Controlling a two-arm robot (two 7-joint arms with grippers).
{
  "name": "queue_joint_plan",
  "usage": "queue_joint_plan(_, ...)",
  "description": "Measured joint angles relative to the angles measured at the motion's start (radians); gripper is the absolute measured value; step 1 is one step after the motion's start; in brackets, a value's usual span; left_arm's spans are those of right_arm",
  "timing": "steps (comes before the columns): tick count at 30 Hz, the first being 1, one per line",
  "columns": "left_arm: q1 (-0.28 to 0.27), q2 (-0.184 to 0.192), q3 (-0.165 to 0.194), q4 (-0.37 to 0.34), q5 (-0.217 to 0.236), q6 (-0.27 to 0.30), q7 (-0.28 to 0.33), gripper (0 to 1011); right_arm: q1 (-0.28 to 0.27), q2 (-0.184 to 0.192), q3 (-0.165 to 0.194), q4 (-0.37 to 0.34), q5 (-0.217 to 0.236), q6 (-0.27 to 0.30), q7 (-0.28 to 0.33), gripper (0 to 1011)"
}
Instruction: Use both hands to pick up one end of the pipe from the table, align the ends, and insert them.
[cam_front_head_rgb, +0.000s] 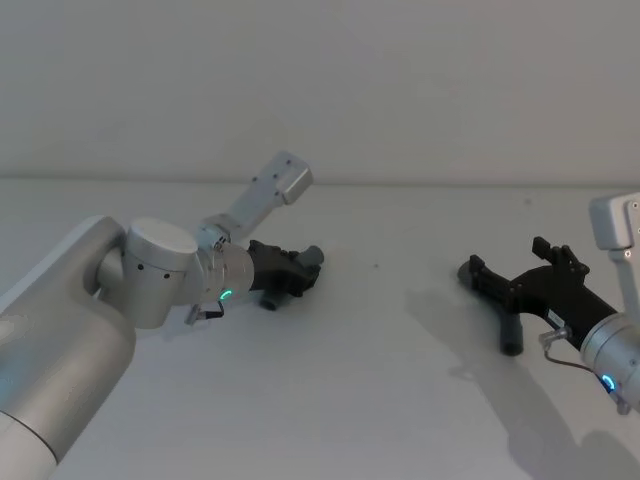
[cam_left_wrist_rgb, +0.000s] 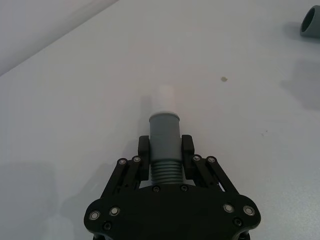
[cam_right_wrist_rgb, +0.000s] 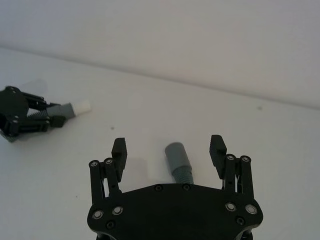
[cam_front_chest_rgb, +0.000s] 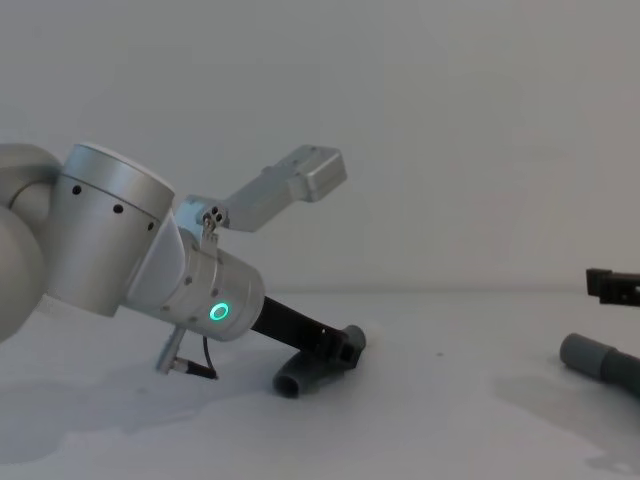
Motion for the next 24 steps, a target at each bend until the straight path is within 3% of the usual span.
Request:
queue_joint_plan(13,0.000,0.000,0.000,0.000,0.000,0.000,0.000,355,0.053,0.013,-0.008,0.046,0.007,0.111,0.035,1003)
queue_joint_plan(24,0.000,0.000,0.000,0.000,0.000,0.000,0.000,355,0.084,0.019,-0.018,0.084,-0.001,0.163,0.051,1003)
